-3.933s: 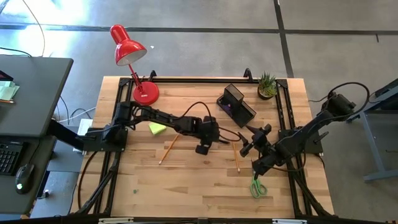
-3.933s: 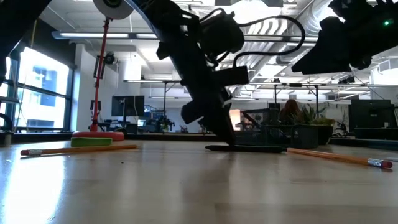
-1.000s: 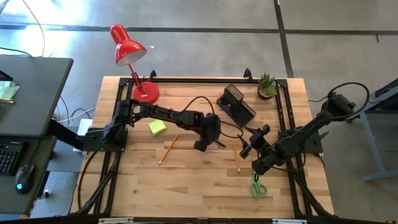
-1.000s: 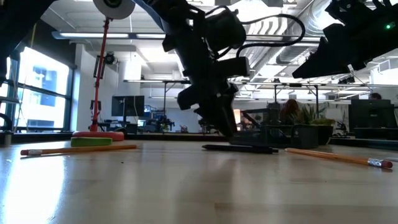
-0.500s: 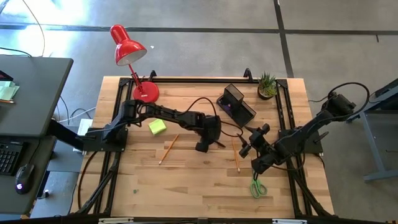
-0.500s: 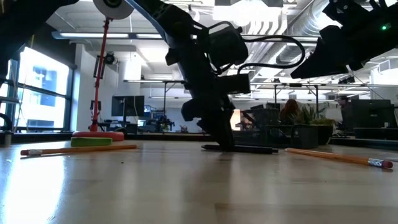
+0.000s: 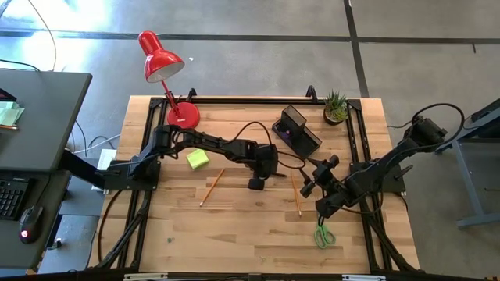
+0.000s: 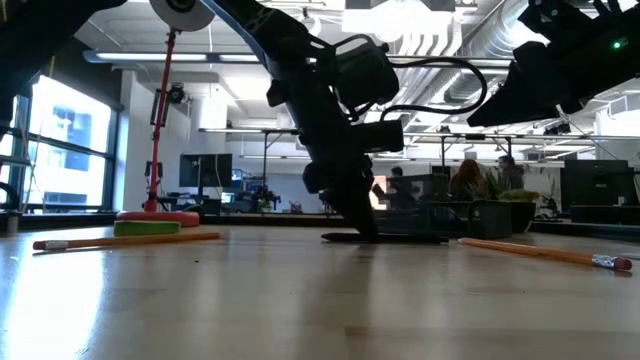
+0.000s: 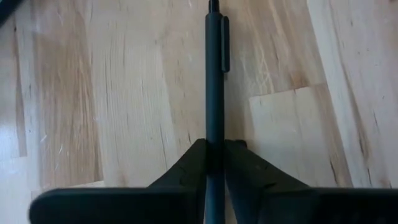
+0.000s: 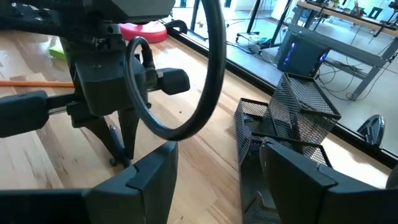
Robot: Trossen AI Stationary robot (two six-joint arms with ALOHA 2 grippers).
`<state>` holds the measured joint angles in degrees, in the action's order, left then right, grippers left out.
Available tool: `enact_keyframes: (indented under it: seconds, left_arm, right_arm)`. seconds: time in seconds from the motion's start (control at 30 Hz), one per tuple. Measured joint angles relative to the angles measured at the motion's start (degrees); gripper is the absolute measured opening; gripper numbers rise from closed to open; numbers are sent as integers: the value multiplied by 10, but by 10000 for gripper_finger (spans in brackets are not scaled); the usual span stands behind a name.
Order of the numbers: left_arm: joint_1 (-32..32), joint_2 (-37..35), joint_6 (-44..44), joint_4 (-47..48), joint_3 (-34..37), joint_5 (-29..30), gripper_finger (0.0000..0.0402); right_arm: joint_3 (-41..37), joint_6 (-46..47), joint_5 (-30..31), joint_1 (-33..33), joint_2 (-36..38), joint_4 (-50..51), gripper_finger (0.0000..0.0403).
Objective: Pick and place office supplies into organizer
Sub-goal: Put the black pen into the black desk organizer
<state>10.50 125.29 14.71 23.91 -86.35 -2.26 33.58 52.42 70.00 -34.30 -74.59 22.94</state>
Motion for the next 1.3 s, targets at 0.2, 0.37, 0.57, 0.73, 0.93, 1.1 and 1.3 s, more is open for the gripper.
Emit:
enact_keyframes:
  seconds: [0.2,0.37,0.57,0.73,0.93,1.1,1.3]
  left_arm:
    - [5,-3,-2,-9,0,-15,7]
    - [21,-3,-21,-46,1,-82,15]
    - [38,-13,-28,-50,1,-168,7]
    - [57,-28,-35,-64,1,-248,8]
    - [77,-52,-65,-141,24,-302,4]
    - [88,-99,-102,-249,103,-254,2]
    - [95,-173,-163,-479,233,-253,4]
  right_arm:
    - [0,39,90,-41,10,-1,220]
    - [0,57,166,-97,37,8,220]
    - [0,59,172,-113,43,13,220]
    - [0,140,200,-126,50,42,220]
    - [0,189,194,-126,52,70,220]
    - [0,166,141,-126,52,68,220]
    - [0,161,143,-123,51,68,220]
